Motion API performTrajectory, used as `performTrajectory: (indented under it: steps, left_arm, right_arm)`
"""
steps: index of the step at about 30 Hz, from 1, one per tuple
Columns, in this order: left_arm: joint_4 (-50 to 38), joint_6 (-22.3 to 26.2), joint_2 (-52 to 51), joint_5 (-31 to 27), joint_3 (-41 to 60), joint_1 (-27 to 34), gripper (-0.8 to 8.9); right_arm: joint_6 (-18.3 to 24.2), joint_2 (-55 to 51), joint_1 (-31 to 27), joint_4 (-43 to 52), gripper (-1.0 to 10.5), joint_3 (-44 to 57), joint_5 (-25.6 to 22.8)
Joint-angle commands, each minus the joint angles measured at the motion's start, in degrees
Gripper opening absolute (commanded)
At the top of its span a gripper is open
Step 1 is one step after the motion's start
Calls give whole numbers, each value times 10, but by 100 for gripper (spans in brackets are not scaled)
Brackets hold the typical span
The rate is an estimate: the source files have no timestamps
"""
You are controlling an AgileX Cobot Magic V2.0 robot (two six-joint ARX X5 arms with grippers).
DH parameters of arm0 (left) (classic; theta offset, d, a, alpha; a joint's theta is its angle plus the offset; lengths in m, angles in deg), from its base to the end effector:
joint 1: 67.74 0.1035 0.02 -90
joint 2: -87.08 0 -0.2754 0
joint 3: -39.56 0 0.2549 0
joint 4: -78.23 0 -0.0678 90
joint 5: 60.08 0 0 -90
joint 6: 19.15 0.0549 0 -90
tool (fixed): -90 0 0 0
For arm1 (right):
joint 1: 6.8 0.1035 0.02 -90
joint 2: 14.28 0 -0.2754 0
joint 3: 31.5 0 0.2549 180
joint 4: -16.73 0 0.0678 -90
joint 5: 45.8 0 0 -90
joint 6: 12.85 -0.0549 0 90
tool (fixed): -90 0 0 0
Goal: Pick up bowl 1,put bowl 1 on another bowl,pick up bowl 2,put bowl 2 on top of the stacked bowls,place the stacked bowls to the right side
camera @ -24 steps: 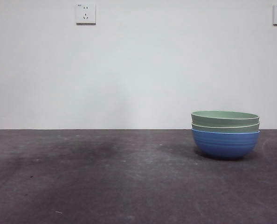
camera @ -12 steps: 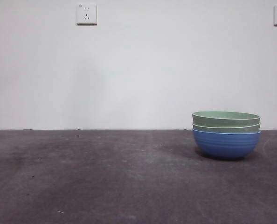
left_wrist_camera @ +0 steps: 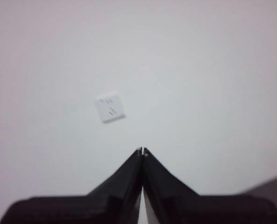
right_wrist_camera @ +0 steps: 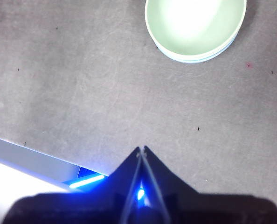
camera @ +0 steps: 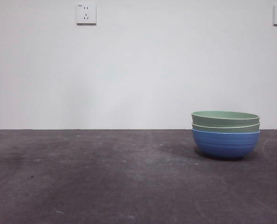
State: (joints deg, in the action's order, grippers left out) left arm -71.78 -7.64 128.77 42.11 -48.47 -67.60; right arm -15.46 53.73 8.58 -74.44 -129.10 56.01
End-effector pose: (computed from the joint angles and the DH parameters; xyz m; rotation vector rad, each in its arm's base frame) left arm 0.1069 -0.0113 0.5053 0.2295 -0.3044 -0.1797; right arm 0.1864 0.0629 0.3778 0.0065 1.0930 0.4028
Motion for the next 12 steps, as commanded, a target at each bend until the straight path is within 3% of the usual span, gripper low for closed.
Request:
performTrajectory:
  steps: [1, 12]
  left_arm:
    - [-82, 5, -66, -1, 149, 13, -3]
    - [-179, -44, -264, -3, 510, 32, -3]
  right_arm:
    - [-5, 1, 0, -7, 5, 2, -1]
    - [-5, 1, 0, -7, 5, 2, -2]
